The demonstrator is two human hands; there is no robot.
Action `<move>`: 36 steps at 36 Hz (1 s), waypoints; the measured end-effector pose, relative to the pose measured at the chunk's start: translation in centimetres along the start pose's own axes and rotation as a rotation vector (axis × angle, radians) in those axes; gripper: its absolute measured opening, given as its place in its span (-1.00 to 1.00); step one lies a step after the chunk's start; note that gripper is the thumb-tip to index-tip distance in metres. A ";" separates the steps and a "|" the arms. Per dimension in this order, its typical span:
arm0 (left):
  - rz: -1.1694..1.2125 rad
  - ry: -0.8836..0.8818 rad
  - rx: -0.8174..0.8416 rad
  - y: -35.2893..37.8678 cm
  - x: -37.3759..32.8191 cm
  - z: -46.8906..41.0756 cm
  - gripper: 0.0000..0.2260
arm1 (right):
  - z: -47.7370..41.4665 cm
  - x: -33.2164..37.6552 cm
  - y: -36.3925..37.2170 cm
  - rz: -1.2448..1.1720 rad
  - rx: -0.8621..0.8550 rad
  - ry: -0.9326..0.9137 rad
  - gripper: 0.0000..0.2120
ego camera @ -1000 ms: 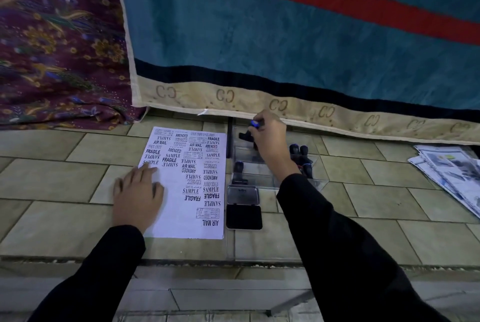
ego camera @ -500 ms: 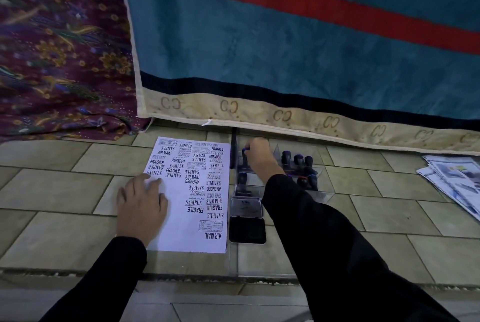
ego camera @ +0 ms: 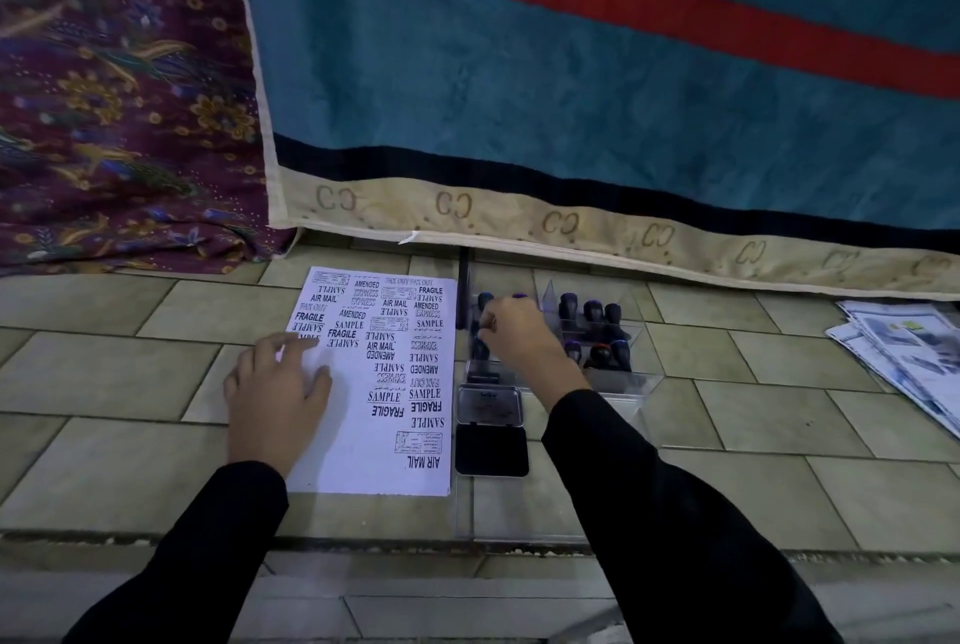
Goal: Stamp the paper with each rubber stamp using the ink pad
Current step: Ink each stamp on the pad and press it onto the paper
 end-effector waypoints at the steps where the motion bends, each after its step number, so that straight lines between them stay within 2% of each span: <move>1: 0.035 0.049 -0.029 -0.3 -0.8 0.5 -0.69 | 0.1 -0.1 0.3 0.000 0.008 0.010 -0.89; 2: 0.070 0.107 -0.034 -0.4 -1.7 1.0 -0.69 | 0.1 -0.1 0.4 0.001 0.012 0.016 -0.88; 4: 0.122 0.228 0.058 0.4 -3.6 2.3 -0.63 | 0.2 -0.2 1.0 -0.011 0.025 0.029 -0.85; 8: 0.125 0.438 0.332 3.7 -6.5 5.7 -0.32 | 0.2 -0.1 1.3 -0.015 0.023 0.050 -0.84; 12: 0.004 0.523 0.408 6.4 -7.8 7.7 -0.06 | 0.1 -0.3 1.0 -0.057 -0.001 0.061 -0.87; 15: -0.052 0.541 0.421 7.5 -8.0 8.2 0.05 | 0.3 -0.5 0.0 -0.114 -0.068 0.033 -0.88; 19: -0.077 0.552 0.419 8.0 -8.0 8.5 0.06 | 1.7 -0.3 -2.1 -0.239 -0.252 -0.006 -0.81; 25: -0.030 0.551 0.385 7.9 -7.8 8.6 -0.04 | 6.6 1.4 -4.8 -0.290 -0.548 -0.176 -0.79; 31: -0.032 0.548 0.365 8.0 -7.8 8.5 -0.09 | 11.5 2.9 -2.6 -0.322 -0.503 -0.304 -0.83; 36: -0.012 0.536 0.371 8.0 -7.8 8.5 -0.09 | 13.6 3.5 -1.4 -0.313 -0.481 -0.321 -0.85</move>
Point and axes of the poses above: each hand's wrist, its own z-axis away from the middle knuckle, its own y-axis out of the palm, x = y × z, the point moved 8 cm from there along -z, towards the middle knuckle, and after that the axes turned 15 degrees about -y, right-handed, at the moved point
